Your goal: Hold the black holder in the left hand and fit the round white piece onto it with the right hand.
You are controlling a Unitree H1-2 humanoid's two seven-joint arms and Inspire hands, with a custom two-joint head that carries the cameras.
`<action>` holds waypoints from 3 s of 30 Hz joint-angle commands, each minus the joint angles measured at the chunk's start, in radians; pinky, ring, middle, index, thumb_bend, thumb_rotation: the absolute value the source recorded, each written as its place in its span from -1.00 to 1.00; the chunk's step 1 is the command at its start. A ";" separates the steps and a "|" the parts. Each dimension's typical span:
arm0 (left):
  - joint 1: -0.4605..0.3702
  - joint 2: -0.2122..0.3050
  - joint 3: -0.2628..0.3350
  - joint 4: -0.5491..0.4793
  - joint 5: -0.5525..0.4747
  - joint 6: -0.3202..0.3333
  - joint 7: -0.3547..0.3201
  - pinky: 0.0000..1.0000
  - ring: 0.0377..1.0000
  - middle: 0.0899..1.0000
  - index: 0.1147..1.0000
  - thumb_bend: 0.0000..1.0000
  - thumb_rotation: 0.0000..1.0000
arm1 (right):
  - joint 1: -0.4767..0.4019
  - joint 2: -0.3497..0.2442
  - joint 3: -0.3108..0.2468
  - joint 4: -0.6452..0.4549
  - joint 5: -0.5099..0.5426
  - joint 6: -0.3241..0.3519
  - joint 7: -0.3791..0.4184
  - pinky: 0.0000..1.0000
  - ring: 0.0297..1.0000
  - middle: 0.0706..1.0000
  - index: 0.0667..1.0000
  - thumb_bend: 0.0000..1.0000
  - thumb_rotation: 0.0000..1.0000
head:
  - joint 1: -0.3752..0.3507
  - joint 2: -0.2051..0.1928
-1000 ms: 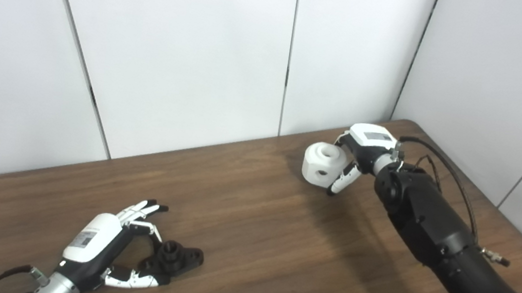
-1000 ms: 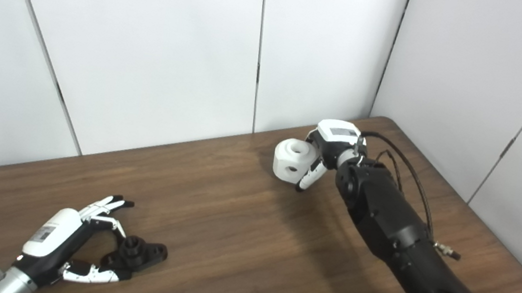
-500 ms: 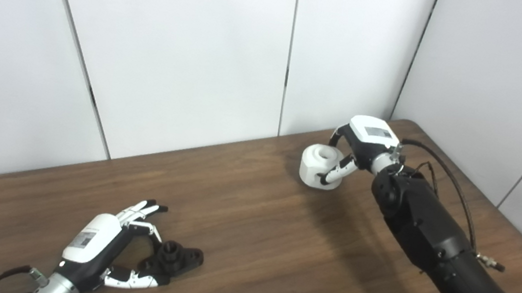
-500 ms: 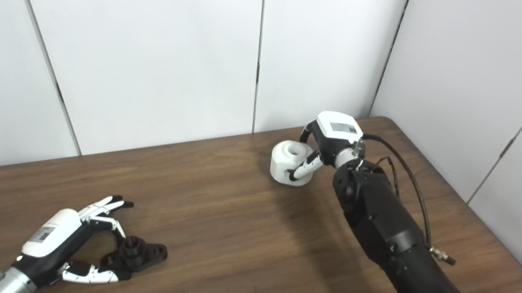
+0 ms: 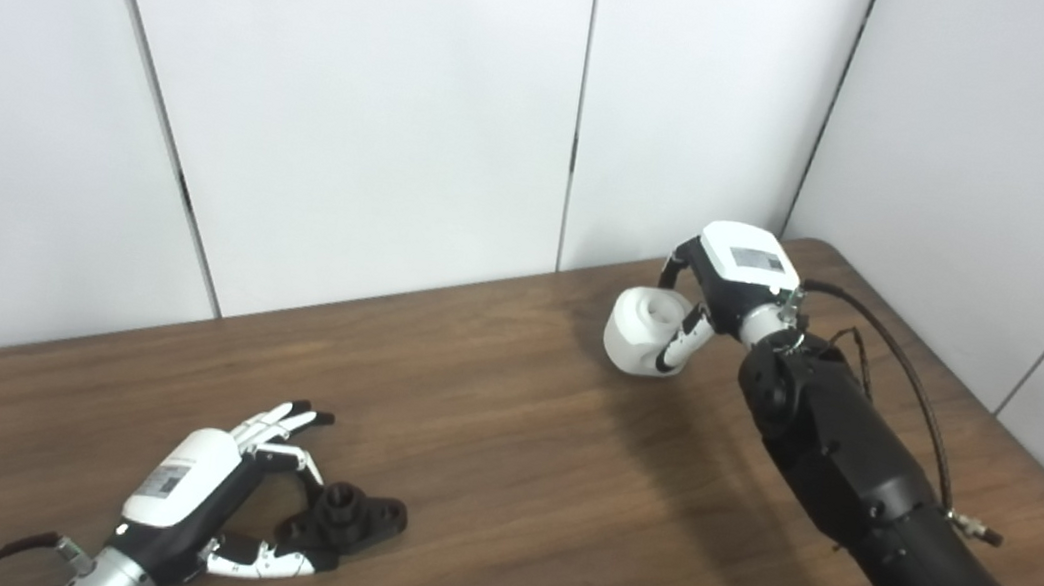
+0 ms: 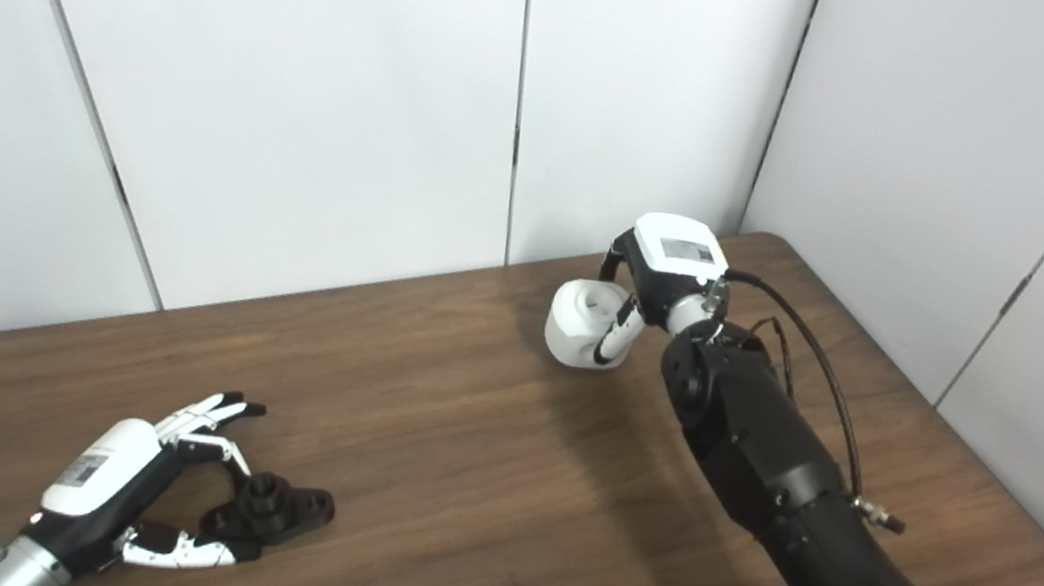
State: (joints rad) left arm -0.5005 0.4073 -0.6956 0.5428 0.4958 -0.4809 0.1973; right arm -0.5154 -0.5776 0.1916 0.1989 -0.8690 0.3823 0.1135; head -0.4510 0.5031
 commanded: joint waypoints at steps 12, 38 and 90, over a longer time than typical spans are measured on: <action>0.112 0.015 -0.045 0.047 0.047 0.011 -0.063 0.87 0.93 0.80 -0.16 0.04 -0.85 | -0.025 -0.031 -0.011 -0.027 -0.005 -0.040 -0.066 0.50 0.54 0.40 -0.11 0.05 -0.73 | 0.017 0.015; 0.114 -0.045 0.045 -0.022 0.121 0.067 -0.150 0.89 0.94 0.81 -0.16 0.05 -0.85 | -0.154 0.062 -0.093 -0.420 -0.003 0.087 0.698 0.55 0.53 0.43 -0.12 0.04 -0.74 | 0.204 0.100; 0.082 -0.159 0.061 -0.050 0.152 0.192 -0.174 0.83 0.94 0.81 -0.16 0.04 -0.84 | -0.104 0.235 0.134 -0.563 -0.070 -0.145 0.560 0.43 0.61 0.45 -0.11 0.04 -0.72 | 0.498 0.179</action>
State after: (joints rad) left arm -0.4620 0.2807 -0.5818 0.4652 0.5790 -0.3269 0.1092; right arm -0.5647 -0.3470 0.3344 -0.3476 -0.9447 0.2622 0.6887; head 0.0460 0.6811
